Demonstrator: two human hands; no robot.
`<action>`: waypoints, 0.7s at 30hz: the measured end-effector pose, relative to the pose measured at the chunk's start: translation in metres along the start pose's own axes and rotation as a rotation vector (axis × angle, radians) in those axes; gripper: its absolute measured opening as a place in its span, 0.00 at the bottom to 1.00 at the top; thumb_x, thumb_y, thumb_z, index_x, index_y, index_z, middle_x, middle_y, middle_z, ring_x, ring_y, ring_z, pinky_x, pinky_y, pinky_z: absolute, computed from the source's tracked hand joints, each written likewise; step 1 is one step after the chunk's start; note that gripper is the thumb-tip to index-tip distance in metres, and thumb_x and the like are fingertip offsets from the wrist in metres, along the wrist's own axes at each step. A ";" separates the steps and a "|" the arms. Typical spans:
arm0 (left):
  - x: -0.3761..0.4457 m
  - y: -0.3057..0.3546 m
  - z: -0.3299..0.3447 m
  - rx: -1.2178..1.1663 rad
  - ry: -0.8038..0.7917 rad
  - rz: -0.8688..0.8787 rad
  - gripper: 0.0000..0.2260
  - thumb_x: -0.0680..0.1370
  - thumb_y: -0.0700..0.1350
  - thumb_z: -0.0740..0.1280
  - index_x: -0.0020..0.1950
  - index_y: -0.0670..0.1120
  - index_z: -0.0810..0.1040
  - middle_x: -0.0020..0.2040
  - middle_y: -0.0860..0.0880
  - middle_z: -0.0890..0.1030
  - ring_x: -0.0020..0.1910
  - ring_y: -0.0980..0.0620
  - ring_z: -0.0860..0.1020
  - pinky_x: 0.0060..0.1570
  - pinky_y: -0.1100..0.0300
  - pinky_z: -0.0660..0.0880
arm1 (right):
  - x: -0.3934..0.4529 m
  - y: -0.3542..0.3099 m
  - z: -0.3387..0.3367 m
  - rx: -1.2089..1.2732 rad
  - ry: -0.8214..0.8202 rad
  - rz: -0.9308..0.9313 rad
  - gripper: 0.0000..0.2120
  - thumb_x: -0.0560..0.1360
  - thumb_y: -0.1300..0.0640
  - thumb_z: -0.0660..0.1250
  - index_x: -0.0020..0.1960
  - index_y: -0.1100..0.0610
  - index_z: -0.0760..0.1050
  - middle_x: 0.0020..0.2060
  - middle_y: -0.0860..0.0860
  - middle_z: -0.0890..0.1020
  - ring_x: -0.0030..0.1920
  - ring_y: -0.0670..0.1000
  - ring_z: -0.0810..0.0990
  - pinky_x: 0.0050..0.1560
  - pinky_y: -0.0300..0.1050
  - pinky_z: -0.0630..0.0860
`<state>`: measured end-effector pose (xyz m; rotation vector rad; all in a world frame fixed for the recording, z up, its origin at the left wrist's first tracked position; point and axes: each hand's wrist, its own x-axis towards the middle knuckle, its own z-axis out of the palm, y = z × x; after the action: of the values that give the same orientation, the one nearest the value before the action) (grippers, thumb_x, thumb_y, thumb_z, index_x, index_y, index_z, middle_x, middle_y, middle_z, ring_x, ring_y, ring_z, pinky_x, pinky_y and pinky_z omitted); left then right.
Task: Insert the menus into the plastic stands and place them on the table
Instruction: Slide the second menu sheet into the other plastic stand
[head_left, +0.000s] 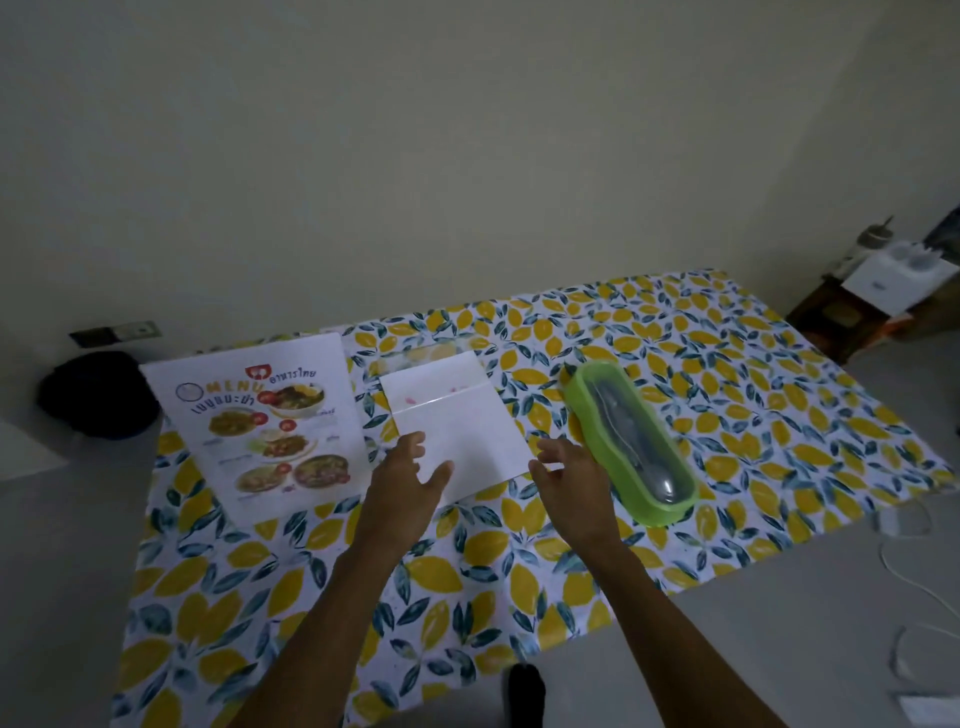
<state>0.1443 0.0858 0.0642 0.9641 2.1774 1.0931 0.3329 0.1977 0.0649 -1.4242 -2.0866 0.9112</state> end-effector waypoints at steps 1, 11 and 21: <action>0.004 0.000 0.005 0.008 -0.001 -0.010 0.24 0.78 0.52 0.70 0.71 0.47 0.70 0.64 0.47 0.77 0.59 0.46 0.77 0.57 0.50 0.76 | 0.006 0.004 0.001 -0.008 -0.009 0.000 0.16 0.78 0.54 0.68 0.65 0.56 0.77 0.54 0.52 0.83 0.52 0.53 0.83 0.51 0.43 0.74; 0.066 -0.016 0.062 0.007 0.051 -0.257 0.22 0.77 0.52 0.70 0.69 0.47 0.71 0.62 0.45 0.78 0.58 0.45 0.77 0.58 0.45 0.76 | 0.095 0.054 0.028 -0.034 -0.222 0.027 0.15 0.77 0.55 0.67 0.63 0.56 0.78 0.55 0.53 0.84 0.54 0.53 0.82 0.55 0.48 0.78; 0.073 -0.043 0.099 0.204 0.142 -0.506 0.25 0.78 0.52 0.69 0.70 0.42 0.70 0.65 0.39 0.73 0.64 0.40 0.72 0.62 0.49 0.68 | 0.138 0.086 0.062 -0.159 -0.414 0.118 0.14 0.74 0.55 0.67 0.59 0.58 0.75 0.51 0.56 0.80 0.52 0.58 0.79 0.47 0.49 0.74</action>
<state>0.1528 0.1706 -0.0345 0.3761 2.4933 0.7239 0.2942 0.3307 -0.0401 -1.5574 -2.4401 1.1946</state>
